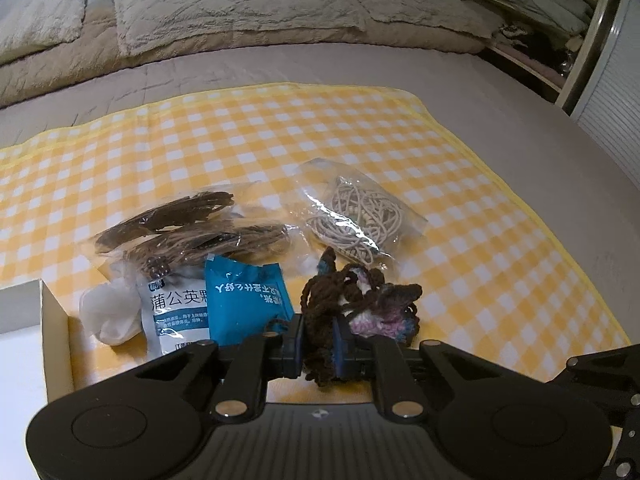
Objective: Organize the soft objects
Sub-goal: 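Grasp the crocheted yarn bundle with the left gripper while the right gripper grasps the floral pouch, then carry the yarn bundle into the white box with the left gripper while the right carries the floral pouch there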
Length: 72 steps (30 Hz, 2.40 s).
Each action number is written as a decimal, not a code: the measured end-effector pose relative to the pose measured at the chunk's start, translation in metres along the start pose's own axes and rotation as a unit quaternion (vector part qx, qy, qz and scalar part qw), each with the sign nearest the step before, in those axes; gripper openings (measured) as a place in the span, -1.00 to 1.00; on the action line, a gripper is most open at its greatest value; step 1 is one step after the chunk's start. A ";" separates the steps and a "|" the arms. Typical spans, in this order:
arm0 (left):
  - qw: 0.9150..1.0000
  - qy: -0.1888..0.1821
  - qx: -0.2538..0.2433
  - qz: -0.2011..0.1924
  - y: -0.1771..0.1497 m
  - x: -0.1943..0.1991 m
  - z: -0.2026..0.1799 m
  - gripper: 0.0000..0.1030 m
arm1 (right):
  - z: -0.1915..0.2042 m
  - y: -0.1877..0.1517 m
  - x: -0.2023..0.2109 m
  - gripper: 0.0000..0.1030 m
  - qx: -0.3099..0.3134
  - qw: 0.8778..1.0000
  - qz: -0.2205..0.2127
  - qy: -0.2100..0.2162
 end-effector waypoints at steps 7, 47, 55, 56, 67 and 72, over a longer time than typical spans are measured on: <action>1.000 -0.004 0.007 -0.016 0.005 0.010 0.001 -0.95 | 0.004 -0.004 0.007 -0.37 0.003 1.000 -0.003 -0.001; 0.999 -0.004 0.028 -0.037 0.002 0.029 0.001 -0.19 | 0.003 -0.006 0.023 -0.37 -0.037 0.999 -0.018 -0.004; 0.993 0.002 0.059 -0.101 0.001 0.104 0.034 -0.19 | 0.004 0.005 0.046 -0.37 -0.060 0.996 -0.057 -0.013; 0.992 0.006 0.061 -0.106 0.000 0.112 0.039 -0.19 | 0.005 0.006 0.049 -0.37 -0.062 0.996 -0.061 -0.014; 0.991 0.047 0.088 -0.093 -0.053 0.165 0.095 -0.19 | 0.027 0.035 0.067 -0.37 -0.071 0.991 -0.111 -0.002; 0.991 0.060 0.093 -0.074 -0.078 0.174 0.118 -0.18 | 0.045 0.054 0.069 -0.36 -0.067 0.990 -0.125 0.005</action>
Point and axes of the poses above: each gripper's, at about its wrist camera, not at the fingertips, and x roughly against the way its jaws point, z to its left, y to its top, the point moved 5 cm from there along -x, roughly the way its jaws point, and after that the axes turned 5 degrees about z, right-handed, at the moved point
